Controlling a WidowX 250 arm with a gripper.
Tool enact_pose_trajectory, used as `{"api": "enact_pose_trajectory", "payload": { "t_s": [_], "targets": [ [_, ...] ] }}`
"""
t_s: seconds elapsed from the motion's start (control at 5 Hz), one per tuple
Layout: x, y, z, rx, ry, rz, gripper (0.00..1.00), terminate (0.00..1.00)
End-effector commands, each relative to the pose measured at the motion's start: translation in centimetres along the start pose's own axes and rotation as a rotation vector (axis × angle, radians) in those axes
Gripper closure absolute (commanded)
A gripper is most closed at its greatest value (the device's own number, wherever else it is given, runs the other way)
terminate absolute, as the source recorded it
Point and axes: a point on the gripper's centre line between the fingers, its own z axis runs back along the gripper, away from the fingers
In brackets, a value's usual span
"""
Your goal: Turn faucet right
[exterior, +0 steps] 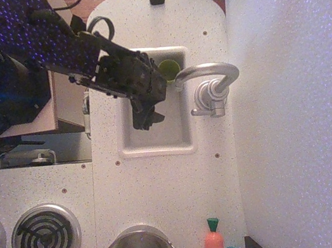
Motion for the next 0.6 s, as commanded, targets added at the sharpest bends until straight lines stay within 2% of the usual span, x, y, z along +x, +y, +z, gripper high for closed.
{"api": "enact_pose_trajectory", "payload": {
  "t_s": [0.0,0.2,0.4],
  "targets": [
    [0.0,0.0,0.0,0.000,0.000,0.000,0.00,0.00],
    [-0.4,1.4,0.3,-0.017,-0.058,0.068,0.00,0.00],
    [-1.6,1.6,0.0,-0.011,-0.015,0.064,0.00,0.00]
  ]
}}
